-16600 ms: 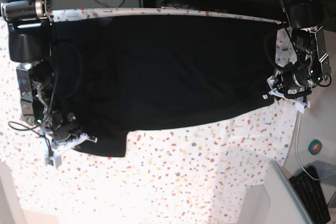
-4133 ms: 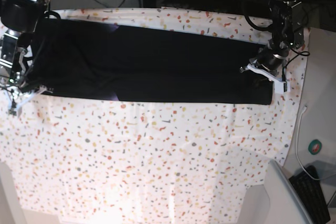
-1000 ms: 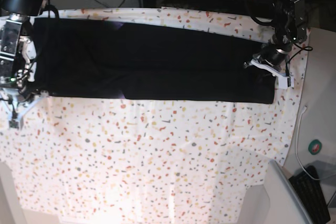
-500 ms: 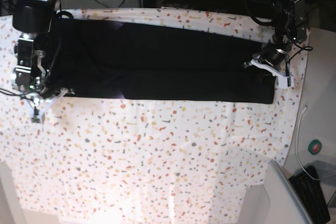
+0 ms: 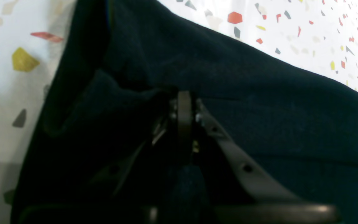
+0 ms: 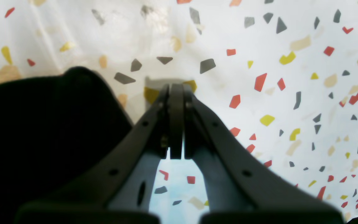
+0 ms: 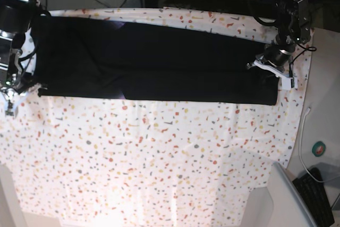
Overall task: Layout the t-shirt on the table in an organized manner, then fold the t-shirt properly
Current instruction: 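Pull the strip ends apart with both grippers to straighten it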
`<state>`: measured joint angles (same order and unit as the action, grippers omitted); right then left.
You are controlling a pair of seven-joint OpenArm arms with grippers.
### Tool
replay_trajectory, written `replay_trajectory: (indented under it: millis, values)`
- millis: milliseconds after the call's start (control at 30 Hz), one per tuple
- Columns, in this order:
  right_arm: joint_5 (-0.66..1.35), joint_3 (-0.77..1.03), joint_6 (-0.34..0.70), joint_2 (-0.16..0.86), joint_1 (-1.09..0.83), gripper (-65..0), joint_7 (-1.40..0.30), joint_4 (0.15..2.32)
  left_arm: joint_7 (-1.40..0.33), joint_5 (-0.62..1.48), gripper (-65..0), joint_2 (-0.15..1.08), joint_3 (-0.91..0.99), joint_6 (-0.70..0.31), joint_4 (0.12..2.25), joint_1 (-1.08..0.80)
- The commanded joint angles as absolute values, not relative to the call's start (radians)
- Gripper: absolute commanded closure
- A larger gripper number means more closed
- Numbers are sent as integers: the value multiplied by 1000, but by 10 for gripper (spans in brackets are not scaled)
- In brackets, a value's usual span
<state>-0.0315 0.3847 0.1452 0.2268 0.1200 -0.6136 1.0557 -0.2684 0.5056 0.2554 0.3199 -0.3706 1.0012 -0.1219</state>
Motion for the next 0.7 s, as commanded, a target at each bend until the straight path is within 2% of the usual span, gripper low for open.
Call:
replay_trajectory:
  millis: [0, 267, 467, 667]
  values:
    - [-28, 387, 139, 240, 136, 0, -595, 1109, -387, 424, 0, 266, 321, -302, 998, -147]
    - [-31, 384, 139, 186, 45, 0, -602, 1366, -387, 426, 0, 262, 321, -302, 1285, -251]
    - [-27, 380, 139, 165, 22, 0, -602, 1371, -387, 426, 0, 265, 325, -300, 1465, -303]
    - [-28, 386, 140, 148, 7, 0, -602, 1371, -441, 426, 0, 257, 432, -300, 1480, -300]
